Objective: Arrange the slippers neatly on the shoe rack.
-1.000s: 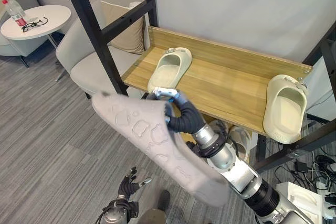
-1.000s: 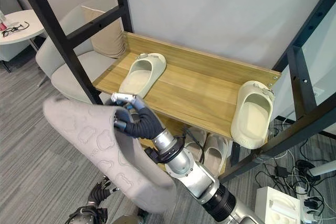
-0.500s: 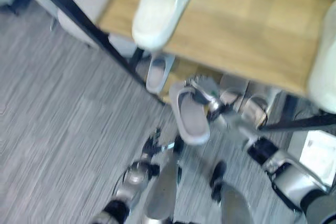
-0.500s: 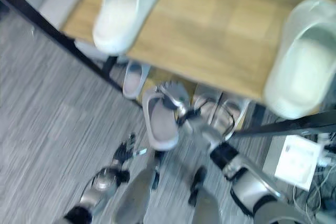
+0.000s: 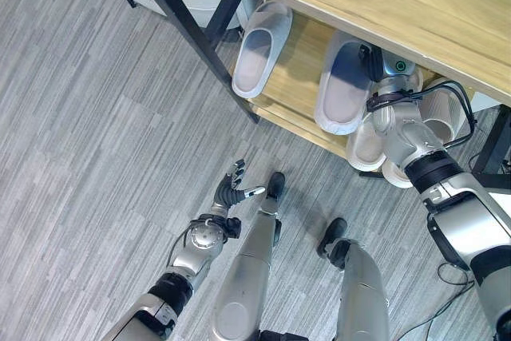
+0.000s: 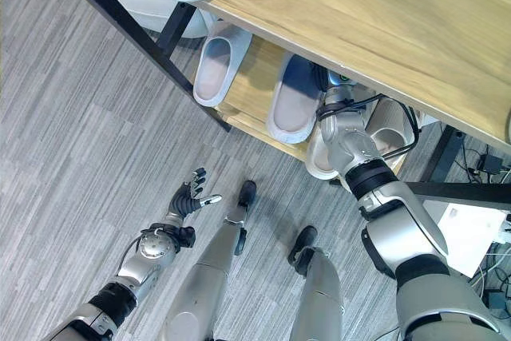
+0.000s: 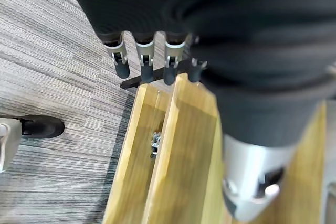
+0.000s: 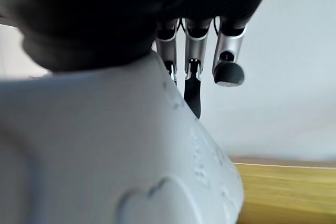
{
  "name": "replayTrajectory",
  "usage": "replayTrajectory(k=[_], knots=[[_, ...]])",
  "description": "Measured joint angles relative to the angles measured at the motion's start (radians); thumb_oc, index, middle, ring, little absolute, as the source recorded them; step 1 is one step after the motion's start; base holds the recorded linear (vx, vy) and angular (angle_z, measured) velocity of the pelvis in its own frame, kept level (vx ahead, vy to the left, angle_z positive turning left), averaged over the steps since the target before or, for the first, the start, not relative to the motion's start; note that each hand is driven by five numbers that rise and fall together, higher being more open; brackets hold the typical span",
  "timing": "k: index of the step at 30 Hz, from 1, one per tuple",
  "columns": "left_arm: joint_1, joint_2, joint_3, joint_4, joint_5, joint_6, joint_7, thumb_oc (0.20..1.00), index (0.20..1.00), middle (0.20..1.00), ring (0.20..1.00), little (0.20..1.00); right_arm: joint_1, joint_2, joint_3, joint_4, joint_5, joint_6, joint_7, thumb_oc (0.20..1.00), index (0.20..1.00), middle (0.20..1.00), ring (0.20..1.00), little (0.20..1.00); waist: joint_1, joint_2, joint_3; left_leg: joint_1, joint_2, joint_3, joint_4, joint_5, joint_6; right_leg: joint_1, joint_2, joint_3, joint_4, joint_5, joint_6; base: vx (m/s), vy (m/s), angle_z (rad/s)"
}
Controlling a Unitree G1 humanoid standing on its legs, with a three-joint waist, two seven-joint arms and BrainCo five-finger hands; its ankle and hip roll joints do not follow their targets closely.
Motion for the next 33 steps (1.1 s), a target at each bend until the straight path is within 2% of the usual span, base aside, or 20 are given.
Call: replayTrajectory(k=[3, 8, 10, 12, 14, 15, 16, 17, 19, 21, 24, 25, 27, 29, 33], knots=[[0.000, 0.003, -0.001, -0.011, -0.011, -0.012, -0.008, 1.000, 1.000, 1.000, 1.000, 1.000, -0.015, 0.038, 0.019, 0.064, 0.050, -0.001, -0.014, 0.200, 0.200, 0.200, 0.200, 0.200, 0.002, -0.006, 0.001, -0.014, -0.002, -0.008, -0.004, 0.006, -0.001, -0.007, 0.001, -0.013, -0.001, 0.000, 0.000, 0.01, -0.003, 0.09], [0.000, 0.001, 0.001, -0.011, -0.021, -0.018, -0.006, 1.000, 1.000, 1.000, 1.000, 1.000, -0.018, 0.071, 0.016, 0.066, 0.088, -0.002, -0.015, 0.200, 0.200, 0.200, 0.200, 0.200, 0.006, -0.010, 0.001, -0.030, -0.009, -0.034, -0.017, 0.027, -0.016, -0.013, 0.000, -0.032, -0.010, -0.002, -0.001, 0.05, -0.019, 0.15], [0.003, 0.003, 0.003, -0.012, -0.024, -0.019, -0.004, 1.000, 1.000, 1.000, 1.000, 1.000, -0.027, 0.077, 0.017, 0.091, 0.095, -0.007, -0.025, 0.200, 0.200, 0.200, 0.200, 0.200, 0.029, -0.012, 0.001, -0.026, -0.012, -0.050, -0.031, 0.019, -0.017, -0.009, 0.001, -0.033, -0.016, -0.007, 0.003, 0.13, -0.054, 0.13], [0.019, 0.006, 0.001, -0.014, -0.047, -0.026, -0.003, 1.000, 1.000, 1.000, 1.000, 1.000, -0.053, 0.103, 0.017, 0.199, 0.130, -0.009, -0.030, 0.200, 0.200, 0.200, 0.200, 0.200, 0.036, -0.013, 0.000, -0.014, -0.020, -0.056, -0.038, 0.019, -0.013, 0.007, -0.001, -0.037, -0.016, -0.015, 0.001, 0.03, -0.004, 0.19], [0.028, 0.019, -0.006, -0.019, -0.060, -0.027, -0.003, 1.000, 1.000, 1.000, 1.000, 1.000, -0.067, 0.101, 0.016, 0.257, 0.163, -0.009, -0.035, 0.200, 0.200, 0.200, 0.200, 0.200, 0.058, -0.015, -0.001, -0.013, -0.023, -0.058, -0.040, 0.033, -0.019, 0.008, -0.002, -0.036, -0.016, -0.019, 0.002, 0.03, 0.007, 0.13], [0.062, 0.052, -0.005, -0.081, -0.065, -0.030, -0.001, 1.000, 1.000, 1.000, 1.000, 1.000, -0.095, 0.102, 0.016, 0.353, 0.205, -0.030, -0.058, 0.200, 0.200, 0.200, 0.200, 0.200, 0.073, -0.015, -0.001, -0.010, -0.028, -0.058, -0.047, 0.034, -0.018, 0.008, -0.012, -0.037, -0.016, -0.022, 0.006, 0.04, 0.003, 0.07], [0.076, 0.065, -0.005, -0.101, -0.065, -0.038, -0.001, 1.000, 1.000, 1.000, 1.000, 1.000, -0.119, 0.101, 0.021, 0.385, 0.213, -0.033, -0.067, 1.000, 1.000, 1.000, 1.000, 1.000, 0.078, -0.015, -0.001, -0.009, -0.030, -0.060, -0.050, 0.034, -0.020, 0.008, -0.014, -0.036, -0.017, -0.022, 0.007, 0.03, -0.008, 0.05], [0.078, 0.065, -0.004, -0.101, -0.065, -0.039, -0.001, 1.000, 1.000, 1.000, 1.000, 1.000, -0.128, 0.101, 0.020, 0.395, 0.219, -0.032, -0.067, 1.000, 1.000, 1.000, 1.000, 1.000, 0.080, -0.015, -0.001, -0.009, -0.030, -0.060, -0.051, 0.032, -0.023, 0.008, -0.015, -0.036, -0.017, -0.022, 0.007, 0.00, 0.000, 0.00], [0.075, 0.068, -0.010, -0.127, -0.066, -0.039, -0.003, 1.000, 1.000, 1.000, 1.000, 1.000, -0.209, 0.116, 0.096, 0.608, 0.270, -0.039, -0.040, 1.000, 1.000, 1.000, 1.000, 1.000, 0.098, -0.014, -0.001, -0.007, -0.030, -0.061, -0.055, 0.035, -0.025, 0.008, -0.015, -0.038, -0.017, -0.023, 0.007, 0.00, 0.000, 0.00], [0.073, 0.068, -0.015, -0.128, -0.069, -0.040, -0.003, 1.000, 1.000, 1.000, 1.000, 1.000, -0.206, 0.121, 0.094, 0.589, 0.307, -0.048, -0.026, 1.000, 1.000, 1.000, 1.000, 1.000, 0.096, -0.014, -0.001, -0.007, -0.030, -0.061, -0.056, 0.035, -0.025, 0.008, -0.015, -0.037, -0.021, -0.023, 0.007, 0.00, 0.000, 0.00], [0.072, 0.065, -0.017, -0.119, -0.097, -0.040, -0.002, 1.000, 1.000, 1.000, 1.000, 1.000, -0.155, 0.132, 0.073, 0.447, 0.371, -0.062, -0.024, 1.000, 1.000, 1.000, 1.000, 1.000, 0.086, -0.014, -0.002, 0.025, -0.028, -0.058, -0.070, 0.035, -0.025, 0.037, -0.013, -0.035, -0.035, -0.023, 0.007, 0.00, -0.004, -0.02], [0.074, 0.063, -0.017, -0.100, -0.099, -0.040, 0.001, 1.000, 1.000, 1.000, 1.000, 1.000, -0.110, 0.163, 0.046, 0.349, 0.430, -0.095, -0.023, 1.000, 1.000, 1.000, 1.000, 1.000, 0.076, -0.013, -0.002, 0.044, -0.026, -0.057, -0.070, 0.038, -0.021, 0.054, -0.012, -0.032, -0.035, -0.024, 0.007, -0.01, -0.006, -0.05], [0.072, 0.060, -0.017, -0.099, -0.099, -0.040, 0.003, 1.000, 1.000, 1.000, 1.000, 1.000, -0.094, 0.176, 0.046, 0.316, 0.450, -0.100, -0.022, 1.000, 1.000, 1.000, 1.000, 1.000, 0.072, -0.013, -0.002, 0.045, -0.023, -0.056, -0.070, 0.036, -0.022, 0.054, -0.009, -0.032, -0.034, -0.025, 0.005, -0.01, -0.002, -0.03], [0.077, 0.052, -0.017, -0.092, -0.099, -0.038, 0.005, 1.000, 1.000, 1.000, 1.000, 1.000, -0.022, 0.185, -0.063, 0.158, 0.527, -0.125, -0.018, 1.000, 1.000, 1.000, 1.000, 1.000, 0.063, -0.013, -0.002, 0.047, -0.021, -0.051, -0.069, 0.036, -0.022, 0.054, -0.009, -0.031, -0.033, -0.028, 0.003, 0.00, 0.000, 0.00], [0.091, 0.038, -0.006, -0.086, -0.098, -0.034, 0.007, 1.000, 1.000, 1.000, 1.000, 1.000, 0.107, 0.219, -0.117, 0.008, 0.565, -0.177, -0.060, 1.000, 1.000, 1.000, 1.000, 1.000, 0.040, -0.013, -0.002, 0.063, -0.020, -0.042, -0.049, 0.026, -0.017, 0.075, -0.007, -0.023, -0.031, -0.029, 0.002, -0.01, -0.002, -0.07]])
